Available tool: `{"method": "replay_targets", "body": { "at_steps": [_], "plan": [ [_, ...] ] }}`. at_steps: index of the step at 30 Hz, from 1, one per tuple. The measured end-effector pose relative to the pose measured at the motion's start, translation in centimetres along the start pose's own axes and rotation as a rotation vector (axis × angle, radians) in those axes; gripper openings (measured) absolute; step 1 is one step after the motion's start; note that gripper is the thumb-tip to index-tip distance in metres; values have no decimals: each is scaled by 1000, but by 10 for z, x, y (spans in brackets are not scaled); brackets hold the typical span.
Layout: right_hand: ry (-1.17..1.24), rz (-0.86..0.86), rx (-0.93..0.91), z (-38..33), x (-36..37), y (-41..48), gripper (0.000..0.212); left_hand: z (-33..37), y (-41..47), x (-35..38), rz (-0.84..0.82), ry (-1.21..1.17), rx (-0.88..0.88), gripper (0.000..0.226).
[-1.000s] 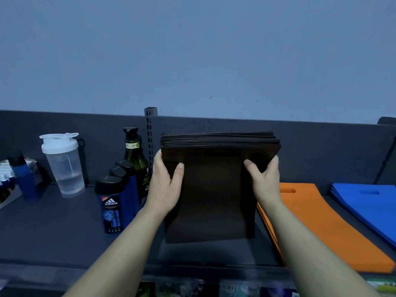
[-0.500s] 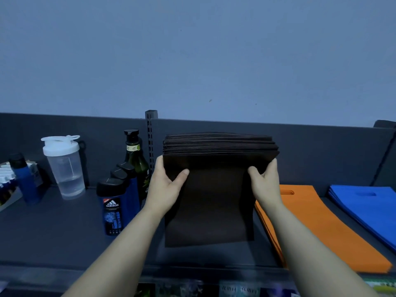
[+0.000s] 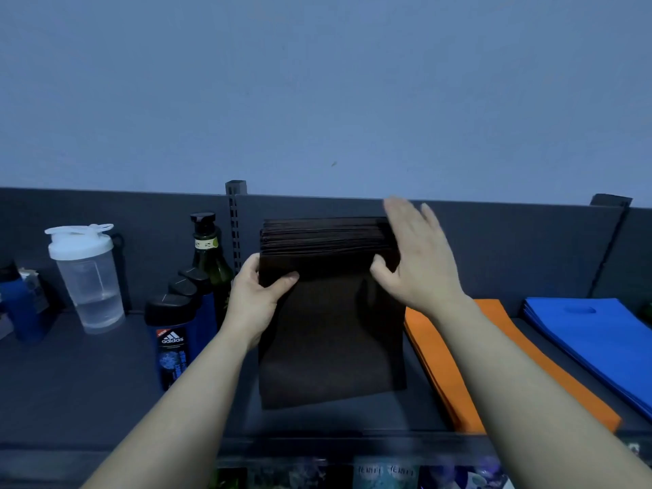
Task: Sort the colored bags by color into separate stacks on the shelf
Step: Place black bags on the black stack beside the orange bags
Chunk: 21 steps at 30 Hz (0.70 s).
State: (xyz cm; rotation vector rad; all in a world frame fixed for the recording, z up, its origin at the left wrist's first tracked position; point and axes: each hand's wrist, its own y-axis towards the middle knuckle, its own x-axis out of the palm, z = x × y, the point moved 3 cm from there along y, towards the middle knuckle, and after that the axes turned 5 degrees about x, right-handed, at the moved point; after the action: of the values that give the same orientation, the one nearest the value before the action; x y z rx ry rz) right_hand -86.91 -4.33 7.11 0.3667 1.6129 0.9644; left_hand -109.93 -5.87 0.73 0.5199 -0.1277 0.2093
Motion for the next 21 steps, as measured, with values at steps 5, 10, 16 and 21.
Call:
{"method": "replay_targets", "body": {
  "at_steps": [5, 10, 16, 21],
  "plan": [
    [9, -43, 31, 7, 3, 2, 77, 1, 2, -2, 14, -21, -17, 29],
    [668, -5, 583, 30, 20, -19, 95, 3, 5, -5, 14, -59, -22, 29],
    [1257, -127, 906, 28, 60, -40, 39, 4, 9, -7, -13, -90, -35, 33],
    [1115, 76, 876, 24, 51, -25, 24, 10, 19, -3, -50, 9, 45, 37]
  ]
}}
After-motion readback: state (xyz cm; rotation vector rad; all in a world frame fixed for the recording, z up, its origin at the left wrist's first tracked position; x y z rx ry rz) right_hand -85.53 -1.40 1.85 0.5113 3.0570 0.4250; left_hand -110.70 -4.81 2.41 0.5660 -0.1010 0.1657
